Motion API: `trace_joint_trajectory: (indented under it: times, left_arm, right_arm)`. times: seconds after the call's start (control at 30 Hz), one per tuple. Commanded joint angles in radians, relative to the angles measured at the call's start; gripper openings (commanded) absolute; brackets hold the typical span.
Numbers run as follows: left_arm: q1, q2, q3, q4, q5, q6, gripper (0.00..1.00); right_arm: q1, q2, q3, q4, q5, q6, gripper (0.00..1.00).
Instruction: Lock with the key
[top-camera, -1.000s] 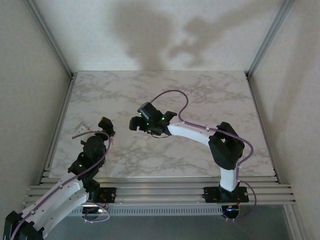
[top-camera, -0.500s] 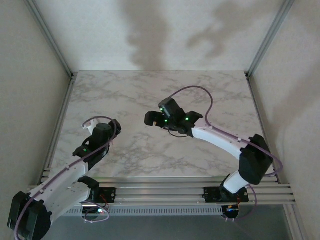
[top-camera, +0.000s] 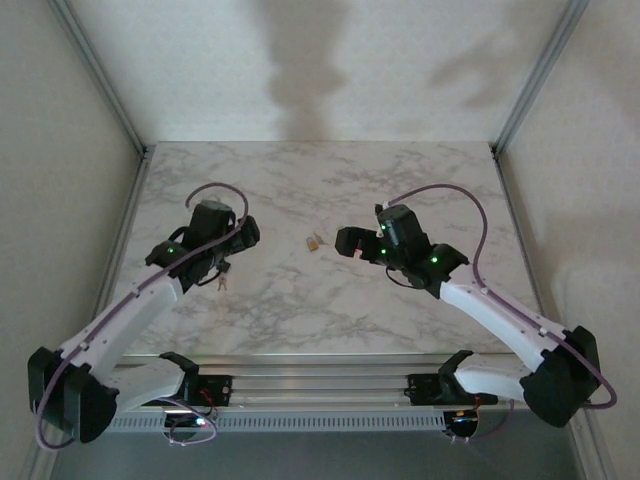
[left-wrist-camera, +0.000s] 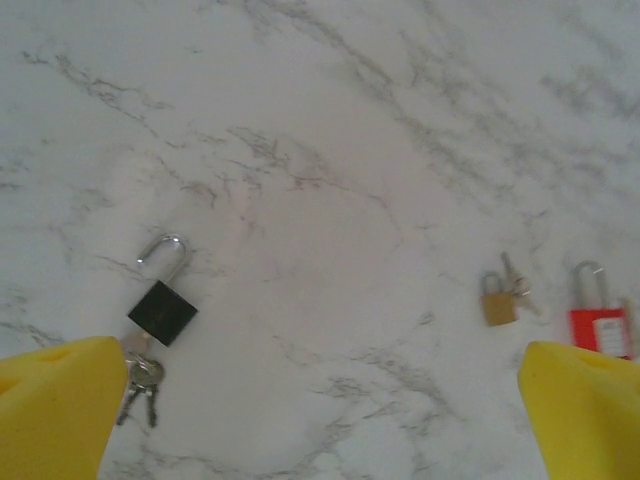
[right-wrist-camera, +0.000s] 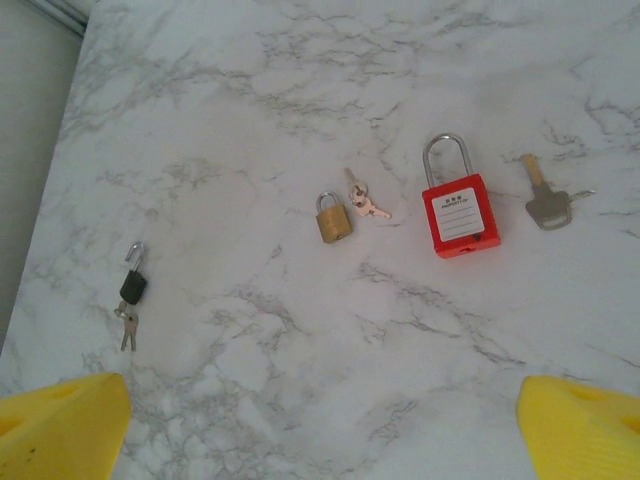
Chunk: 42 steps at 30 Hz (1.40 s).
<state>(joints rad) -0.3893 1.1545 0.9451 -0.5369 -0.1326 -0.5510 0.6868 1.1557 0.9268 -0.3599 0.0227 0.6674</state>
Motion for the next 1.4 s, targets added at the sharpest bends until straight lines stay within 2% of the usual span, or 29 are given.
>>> trace_joint_trajectory:
  times: [0.0,0.07,0.13,0.23,0.33,0.43,0.73,0.87,1.1,1.37]
  left_arm:
    - [0.035,0.109,0.035,-0.167,0.037,0.133,1.0]
    - [0.042,0.133,0.036,-0.169,0.035,0.151,1.0]
    - [0.051,0.152,0.034,-0.17,-0.013,0.172,1.0]
    - [0.066,0.198,0.056,-0.183,0.023,0.18,1.0]
    - [0.075,0.233,0.035,-0.163,-0.01,0.183,1.0]
    - [0.089,0.286,0.014,-0.129,0.055,0.204,1.0]
    - [0.109,0.465,0.012,-0.06,0.043,0.264,0.97]
    - [0.134,0.54,0.018,-0.036,0.111,0.276,0.92]
    - [0.205,0.587,0.028,-0.005,0.123,0.283,0.86]
    - [0.246,0.587,0.033,0.009,0.141,0.279,0.86]
  right_arm:
    - [-0.008,-0.059,-0.043,0.008,-0.011,-0.04,0.99]
    - [-0.008,-0.095,-0.068,0.016,-0.013,-0.038,0.99]
    - [-0.008,-0.131,-0.095,0.032,-0.013,-0.036,0.99]
    - [-0.008,-0.178,-0.142,0.064,-0.015,-0.034,0.99]
    - [-0.007,-0.206,-0.172,0.086,-0.018,-0.028,0.99]
    - [-0.008,-0.215,-0.189,0.096,-0.022,-0.023,0.99]
    - [-0.008,-0.224,-0.214,0.116,-0.027,-0.021,0.99]
    - [-0.008,-0.223,-0.223,0.124,-0.023,-0.022,0.99]
    - [-0.008,-0.213,-0.231,0.136,-0.016,-0.025,0.99]
    - [-0.007,-0.205,-0.237,0.143,-0.011,-0.03,0.99]
